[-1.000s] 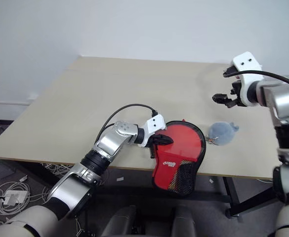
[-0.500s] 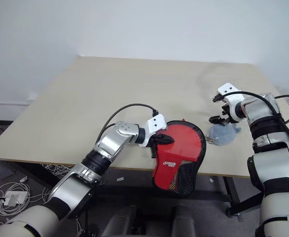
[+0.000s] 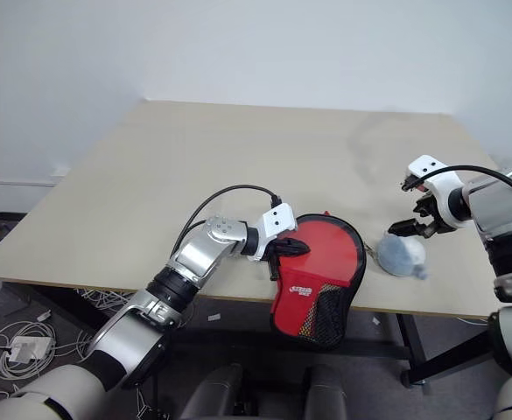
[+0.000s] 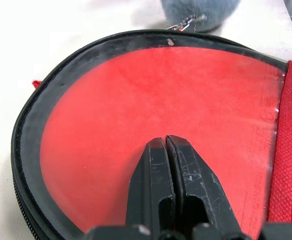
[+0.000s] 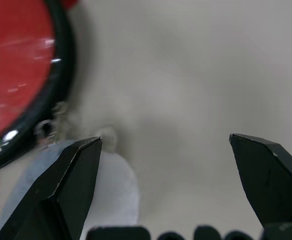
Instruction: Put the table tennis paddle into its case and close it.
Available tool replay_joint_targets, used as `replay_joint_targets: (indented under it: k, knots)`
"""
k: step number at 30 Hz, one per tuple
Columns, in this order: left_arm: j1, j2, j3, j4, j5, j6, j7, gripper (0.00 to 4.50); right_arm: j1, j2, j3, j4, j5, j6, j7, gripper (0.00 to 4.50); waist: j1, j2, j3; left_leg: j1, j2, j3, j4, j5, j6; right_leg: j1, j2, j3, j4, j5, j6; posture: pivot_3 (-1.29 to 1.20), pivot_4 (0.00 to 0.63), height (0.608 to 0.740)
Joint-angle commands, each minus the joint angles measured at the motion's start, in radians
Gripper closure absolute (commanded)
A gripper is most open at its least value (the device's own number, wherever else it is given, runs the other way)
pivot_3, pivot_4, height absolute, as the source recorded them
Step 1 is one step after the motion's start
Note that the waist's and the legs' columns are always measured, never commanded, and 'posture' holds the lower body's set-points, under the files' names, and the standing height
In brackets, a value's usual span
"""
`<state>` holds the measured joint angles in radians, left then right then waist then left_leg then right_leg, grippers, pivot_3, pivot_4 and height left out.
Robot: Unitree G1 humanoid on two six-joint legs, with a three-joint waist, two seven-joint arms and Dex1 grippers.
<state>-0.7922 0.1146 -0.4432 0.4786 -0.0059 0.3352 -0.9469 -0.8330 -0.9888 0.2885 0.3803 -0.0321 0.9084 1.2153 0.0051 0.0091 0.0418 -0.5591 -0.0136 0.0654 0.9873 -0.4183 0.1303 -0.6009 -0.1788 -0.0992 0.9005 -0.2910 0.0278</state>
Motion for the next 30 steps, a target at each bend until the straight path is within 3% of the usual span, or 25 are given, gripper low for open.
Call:
replay_joint_targets:
  k: [1,17,30]
  knots:
    - [0.007,0.0,-0.022,0.043,0.034,0.006,-0.004,4.5,0.026,-0.043,-0.049,-0.095,0.041,0.073,0.014,0.05,0.001,0.0,0.0,0.0,0.0,0.0,0.0,0.0,0.0,0.0,-0.001,0.0,0.0,0.0,0.0,0.0,0.0,0.654]
    - [0.009,0.002,-0.027,0.055,0.041,-0.009,-0.011,4.5,0.22,-0.198,-0.133,-0.424,0.278,0.229,0.095,0.05,0.004,-0.001,0.0,-0.003,-0.001,-0.003,0.0,-0.002,-0.005,0.0,-0.002,-0.003,-0.001,0.0,0.001,0.0,0.0,0.654]
    - [-0.005,-0.003,-0.024,0.072,0.038,-0.016,-0.022,4.5,0.3,-0.143,-0.136,-0.47,0.327,0.225,-0.05,0.05,0.005,-0.001,0.0,-0.006,-0.002,-0.007,0.0,-0.002,-0.005,0.0,-0.006,-0.01,-0.005,0.001,0.003,0.0,0.0,0.654]
